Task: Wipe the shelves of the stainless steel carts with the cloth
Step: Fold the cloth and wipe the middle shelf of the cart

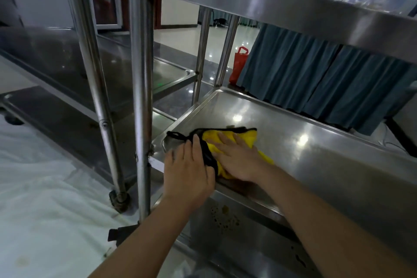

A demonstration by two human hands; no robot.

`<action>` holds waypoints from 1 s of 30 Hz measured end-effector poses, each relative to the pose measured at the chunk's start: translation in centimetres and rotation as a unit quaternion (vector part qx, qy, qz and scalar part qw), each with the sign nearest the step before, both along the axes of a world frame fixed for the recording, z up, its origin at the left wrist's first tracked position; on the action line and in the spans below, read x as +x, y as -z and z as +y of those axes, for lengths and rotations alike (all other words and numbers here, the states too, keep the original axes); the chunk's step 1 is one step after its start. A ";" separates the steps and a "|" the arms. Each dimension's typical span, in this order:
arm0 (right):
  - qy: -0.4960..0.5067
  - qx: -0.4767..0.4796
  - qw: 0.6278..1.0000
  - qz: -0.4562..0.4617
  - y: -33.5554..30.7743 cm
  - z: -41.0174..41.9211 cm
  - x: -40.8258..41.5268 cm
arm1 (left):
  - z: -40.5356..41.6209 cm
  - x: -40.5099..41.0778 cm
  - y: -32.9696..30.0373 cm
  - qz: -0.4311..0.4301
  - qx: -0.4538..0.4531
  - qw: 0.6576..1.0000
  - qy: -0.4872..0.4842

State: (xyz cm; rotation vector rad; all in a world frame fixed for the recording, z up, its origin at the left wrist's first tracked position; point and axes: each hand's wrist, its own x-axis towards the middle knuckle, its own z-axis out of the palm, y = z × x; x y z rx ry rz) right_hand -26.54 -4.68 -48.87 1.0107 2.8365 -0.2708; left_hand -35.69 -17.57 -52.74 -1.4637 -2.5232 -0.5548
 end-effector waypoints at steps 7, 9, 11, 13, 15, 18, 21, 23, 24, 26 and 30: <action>0.020 -0.037 0.999 0.019 -0.1 1.3 -7.7 | 0.2 0.4 0.3 -0.038 0.017 0.997 -0.061; 0.015 -0.023 0.999 0.022 0.2 1.3 -7.0 | 0.3 0.4 0.3 -0.044 0.012 0.997 -0.061; 0.015 -0.017 0.999 0.033 0.4 1.3 -5.6 | 0.3 0.4 0.2 -0.048 0.017 0.997 -0.058; 0.024 -0.014 0.999 0.039 0.4 1.0 -3.5 | 0.2 0.3 -0.1 -0.040 0.013 0.998 -0.055; 0.039 -0.003 0.999 0.035 0.4 0.8 -0.8 | 0.0 0.2 -0.4 -0.018 -0.017 0.998 -0.051; 0.074 0.004 0.997 0.034 0.4 0.3 4.0 | 0.0 0.2 -1.0 0.000 -0.065 0.997 -0.042; 0.108 0.021 0.993 0.035 0.8 -0.7 9.4 | 0.1 0.3 -1.3 0.000 -0.087 0.996 -0.034; 0.135 0.029 0.990 0.040 1.3 -1.4 13.1 | 0.1 0.3 -1.4 -0.001 -0.096 0.995 -0.031; 0.147 0.034 0.988 0.045 1.6 -1.8 14.6 | 0.1 0.3 -1.5 -0.001 -0.101 0.994 -0.029; 0.170 0.036 0.983 0.053 1.9 -2.7 16.4 | 0.2 0.2 -1.5 0.002 -0.120 0.992 -0.025; 0.200 0.015 0.979 0.045 1.5 -2.8 14.7 | 0.4 1.4 -2.6 0.034 -0.181 0.983 -0.022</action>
